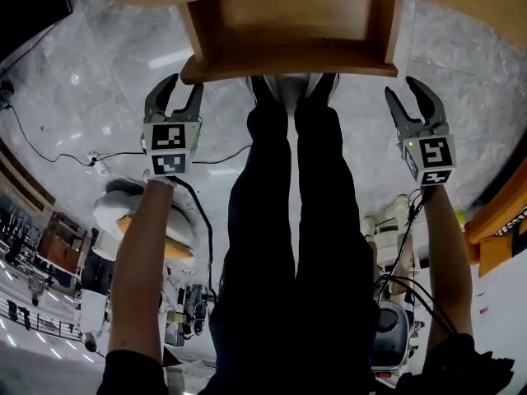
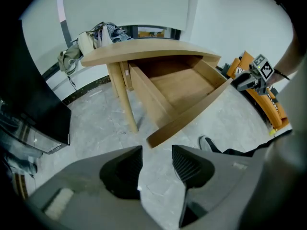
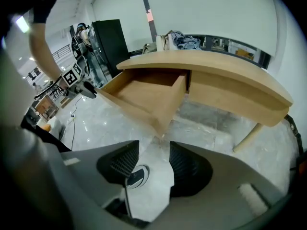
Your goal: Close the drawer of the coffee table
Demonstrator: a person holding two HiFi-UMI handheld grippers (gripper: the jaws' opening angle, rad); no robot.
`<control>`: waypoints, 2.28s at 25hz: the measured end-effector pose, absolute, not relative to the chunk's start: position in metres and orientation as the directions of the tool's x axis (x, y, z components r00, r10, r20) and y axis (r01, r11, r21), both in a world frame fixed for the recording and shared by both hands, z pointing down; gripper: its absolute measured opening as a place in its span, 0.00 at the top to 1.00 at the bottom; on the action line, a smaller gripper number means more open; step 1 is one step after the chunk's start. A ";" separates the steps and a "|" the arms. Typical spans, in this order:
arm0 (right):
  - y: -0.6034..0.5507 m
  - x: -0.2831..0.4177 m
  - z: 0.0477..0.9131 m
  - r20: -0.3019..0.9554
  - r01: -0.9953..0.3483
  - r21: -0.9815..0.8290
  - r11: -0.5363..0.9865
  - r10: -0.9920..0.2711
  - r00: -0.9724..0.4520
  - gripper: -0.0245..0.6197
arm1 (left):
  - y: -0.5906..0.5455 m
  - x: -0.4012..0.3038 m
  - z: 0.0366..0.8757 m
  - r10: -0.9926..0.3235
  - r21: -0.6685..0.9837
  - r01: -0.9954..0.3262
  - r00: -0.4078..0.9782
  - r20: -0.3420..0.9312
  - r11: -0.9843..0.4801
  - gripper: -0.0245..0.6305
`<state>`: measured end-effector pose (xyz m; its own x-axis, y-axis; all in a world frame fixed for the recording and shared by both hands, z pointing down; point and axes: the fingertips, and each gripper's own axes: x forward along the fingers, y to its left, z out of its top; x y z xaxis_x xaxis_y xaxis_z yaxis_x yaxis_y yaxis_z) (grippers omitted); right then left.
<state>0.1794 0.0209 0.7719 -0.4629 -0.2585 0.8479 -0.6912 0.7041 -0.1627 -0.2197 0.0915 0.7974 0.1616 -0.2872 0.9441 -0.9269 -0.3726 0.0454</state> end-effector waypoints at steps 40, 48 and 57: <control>-0.017 0.155 0.773 0.815 -0.751 -0.209 0.626 -0.312 -0.487 0.79 | 0.074 -0.204 0.800 -0.279 0.134 -0.957 0.206 0.938 -0.256 0.70; -0.038 0.154 0.773 0.828 -0.754 -0.188 0.629 -0.311 -0.466 0.79 | 0.057 -0.204 0.800 -0.294 0.137 -0.963 0.204 0.934 -0.234 0.70; -0.068 0.138 0.777 0.795 -0.798 -0.186 0.573 -0.389 -0.465 0.79 | 0.021 -0.223 0.803 -0.365 0.112 -0.970 0.186 0.912 -0.216 0.70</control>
<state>0.1378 -0.0680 0.7766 -0.4650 -0.3894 0.7951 -0.7981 0.5730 -0.1862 -0.2232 0.0209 0.8030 0.1861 -0.3647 0.9123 -0.9700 -0.2161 0.1115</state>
